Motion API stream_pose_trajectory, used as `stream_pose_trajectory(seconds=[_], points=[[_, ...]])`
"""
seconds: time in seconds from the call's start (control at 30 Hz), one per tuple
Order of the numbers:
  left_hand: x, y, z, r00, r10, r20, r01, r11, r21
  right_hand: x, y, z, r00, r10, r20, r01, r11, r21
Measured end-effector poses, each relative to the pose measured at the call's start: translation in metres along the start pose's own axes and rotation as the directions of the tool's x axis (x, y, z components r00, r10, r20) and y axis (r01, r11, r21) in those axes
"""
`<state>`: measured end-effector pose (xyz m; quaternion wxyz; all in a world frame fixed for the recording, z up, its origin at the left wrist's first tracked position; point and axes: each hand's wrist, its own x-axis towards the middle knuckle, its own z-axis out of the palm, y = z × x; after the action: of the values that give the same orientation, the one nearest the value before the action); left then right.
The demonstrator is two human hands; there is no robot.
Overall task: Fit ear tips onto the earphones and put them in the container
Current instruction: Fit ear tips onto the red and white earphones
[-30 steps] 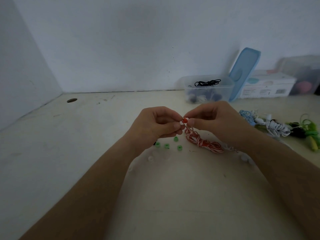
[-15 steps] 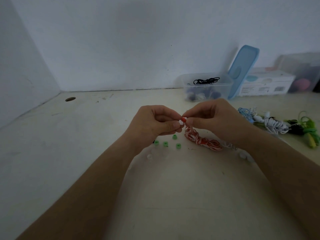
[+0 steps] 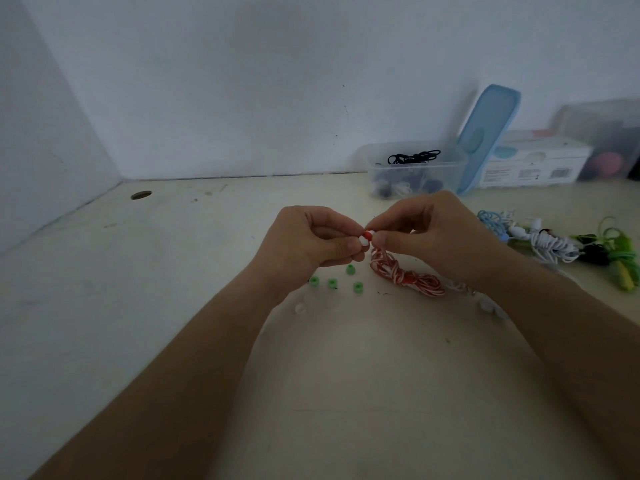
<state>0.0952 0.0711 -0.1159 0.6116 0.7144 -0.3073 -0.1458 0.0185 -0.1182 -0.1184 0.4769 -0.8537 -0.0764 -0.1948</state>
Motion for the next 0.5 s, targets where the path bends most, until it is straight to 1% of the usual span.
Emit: stream_pose_trajectory(seconds=[0.23, 0.37, 0.5], points=[[0.0005, 0.0007, 0.0025, 0.999, -0.006, -0.039, 0.005, 1.0, -0.022, -0.0007, 0.0016, 0.0034, 0.999, -0.022, -0.028, 0.021, 1.0, -0.017], [0.0009, 0.0001, 0.0046, 0.998, 0.011, -0.067, -0.012, 1.0, -0.016, -0.0007, 0.0008, 0.0058, 0.997, -0.025, -0.069, 0.023, 1.0, -0.019], [0.0012, -0.0003, 0.0061, 0.996, 0.014, -0.093, -0.018, 0.999, -0.038, -0.0004, 0.0019, 0.0085, 0.993, 0.0, -0.122, 0.002, 1.0, 0.016]])
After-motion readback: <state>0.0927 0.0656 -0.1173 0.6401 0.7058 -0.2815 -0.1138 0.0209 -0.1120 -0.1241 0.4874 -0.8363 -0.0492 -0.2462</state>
